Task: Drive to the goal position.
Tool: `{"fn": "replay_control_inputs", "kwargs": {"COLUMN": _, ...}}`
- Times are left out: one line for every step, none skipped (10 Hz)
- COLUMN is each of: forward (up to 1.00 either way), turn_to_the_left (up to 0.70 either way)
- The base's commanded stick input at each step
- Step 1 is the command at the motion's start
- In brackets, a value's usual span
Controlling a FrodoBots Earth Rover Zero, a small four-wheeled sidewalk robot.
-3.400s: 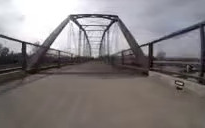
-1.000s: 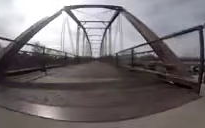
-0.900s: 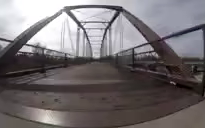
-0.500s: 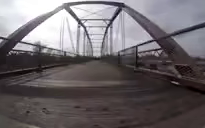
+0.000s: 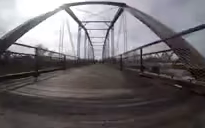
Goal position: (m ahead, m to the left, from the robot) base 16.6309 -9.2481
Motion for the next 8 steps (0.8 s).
{"fn": "replay_control_inputs", "kwargs": {"forward": 1.0, "turn_to_the_left": -0.07}}
{"fn": "replay_control_inputs", "kwargs": {"forward": 1.0, "turn_to_the_left": -0.07}}
{"fn": "replay_control_inputs", "kwargs": {"forward": 1.0, "turn_to_the_left": -0.04}}
{"fn": "replay_control_inputs", "kwargs": {"forward": 1.0, "turn_to_the_left": -0.02}}
{"fn": "replay_control_inputs", "kwargs": {"forward": 1.0, "turn_to_the_left": 0.0}}
{"fn": "replay_control_inputs", "kwargs": {"forward": 1.0, "turn_to_the_left": 0.0}}
{"fn": "replay_control_inputs", "kwargs": {"forward": 1.0, "turn_to_the_left": 0.0}}
{"fn": "replay_control_inputs", "kwargs": {"forward": 1.0, "turn_to_the_left": 0.0}}
